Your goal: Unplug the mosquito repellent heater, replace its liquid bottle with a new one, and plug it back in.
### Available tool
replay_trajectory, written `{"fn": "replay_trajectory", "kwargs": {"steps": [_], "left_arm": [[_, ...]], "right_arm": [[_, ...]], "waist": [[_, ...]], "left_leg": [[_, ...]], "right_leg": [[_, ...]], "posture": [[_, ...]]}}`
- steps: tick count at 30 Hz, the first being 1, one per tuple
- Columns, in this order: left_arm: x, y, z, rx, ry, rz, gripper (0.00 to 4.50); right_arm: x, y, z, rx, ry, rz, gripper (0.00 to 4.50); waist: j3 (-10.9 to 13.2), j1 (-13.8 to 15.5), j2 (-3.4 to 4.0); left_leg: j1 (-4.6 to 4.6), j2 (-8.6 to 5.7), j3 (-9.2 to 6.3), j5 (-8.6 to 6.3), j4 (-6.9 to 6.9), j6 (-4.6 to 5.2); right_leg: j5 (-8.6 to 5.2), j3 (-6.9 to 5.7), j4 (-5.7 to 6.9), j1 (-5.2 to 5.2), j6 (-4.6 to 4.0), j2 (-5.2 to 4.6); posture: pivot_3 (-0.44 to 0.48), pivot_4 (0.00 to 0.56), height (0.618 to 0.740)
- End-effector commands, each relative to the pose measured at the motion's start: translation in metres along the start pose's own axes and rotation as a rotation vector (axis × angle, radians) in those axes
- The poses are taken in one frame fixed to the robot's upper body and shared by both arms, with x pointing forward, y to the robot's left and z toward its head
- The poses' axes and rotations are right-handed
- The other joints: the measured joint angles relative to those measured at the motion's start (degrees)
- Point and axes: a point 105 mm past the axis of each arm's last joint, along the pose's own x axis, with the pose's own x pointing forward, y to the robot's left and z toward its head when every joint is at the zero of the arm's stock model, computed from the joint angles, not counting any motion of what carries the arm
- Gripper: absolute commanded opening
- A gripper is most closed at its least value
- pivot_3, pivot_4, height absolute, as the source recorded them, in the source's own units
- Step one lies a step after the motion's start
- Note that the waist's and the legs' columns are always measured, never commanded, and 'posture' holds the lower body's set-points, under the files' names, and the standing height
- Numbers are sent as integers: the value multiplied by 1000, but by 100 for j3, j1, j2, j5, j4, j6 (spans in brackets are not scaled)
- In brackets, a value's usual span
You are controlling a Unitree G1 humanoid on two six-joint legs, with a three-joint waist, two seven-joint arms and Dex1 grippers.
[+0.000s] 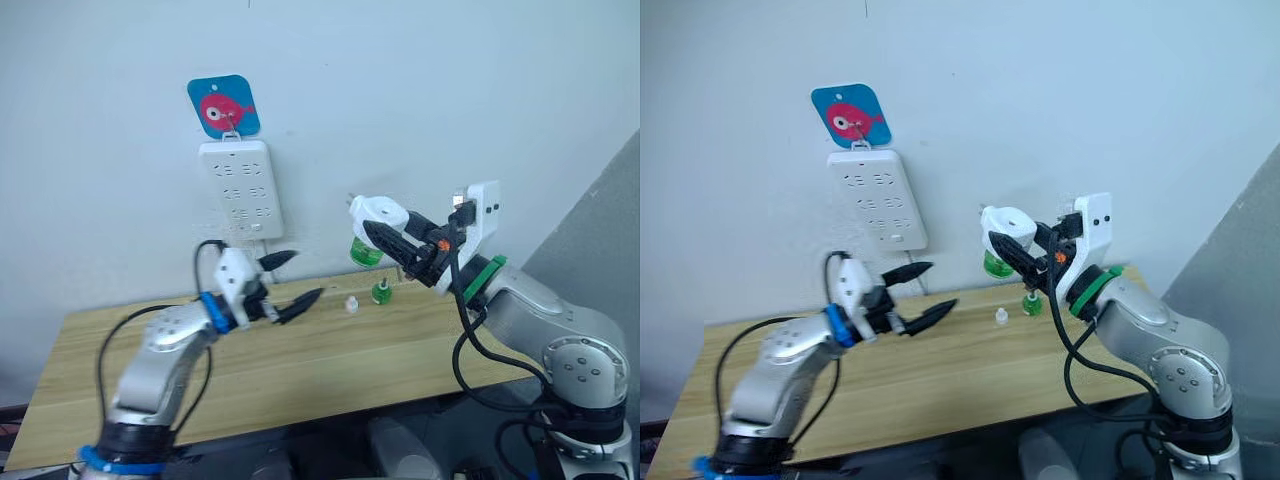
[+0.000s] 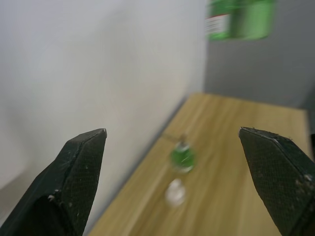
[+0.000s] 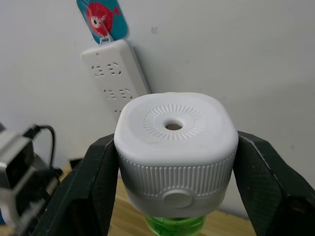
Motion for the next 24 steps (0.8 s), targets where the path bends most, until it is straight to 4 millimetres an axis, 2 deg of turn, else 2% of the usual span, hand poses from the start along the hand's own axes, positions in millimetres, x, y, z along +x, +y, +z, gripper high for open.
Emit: {"fn": "replay_trajectory", "kwargs": {"steps": [1,3,8,17,24], "left_arm": [[-21,37,20,18,-44,163,4500],[-23,56,25,-12,-61,253,4500],[-15,74,33,23,-69,293,4500],[-8,109,23,-13,-44,346,4500],[6,114,22,-14,-11,260,4500]], "right_arm": [[-1,14,15,-104,-57,73,2979],[0,16,14,-122,-54,85,2979],[3,23,7,-180,-29,124,2979],[4,25,2,-211,-19,134,2979],[3,26,0,-211,-20,132,2979]], "waist": [[1,29,0],[2,82,-2],[3,183,-4],[3,186,-5],[4,180,-6]], "left_leg": [[0,0,0,0,-1,0],[0,0,0,0,-2,0],[-1,-1,3,0,0,0],[-3,0,2,0,-1,0],[-9,-1,1,0,-1,0]], "right_leg": [[0,0,-1,0,0,0],[0,0,-2,0,0,0],[0,1,-5,0,1,-1],[0,0,-1,-7,0,0],[0,-1,-1,-11,0,-1]], "posture": [[-225,85,740],[-220,87,740],[-215,89,740],[-229,90,740],[-236,89,740]]}}
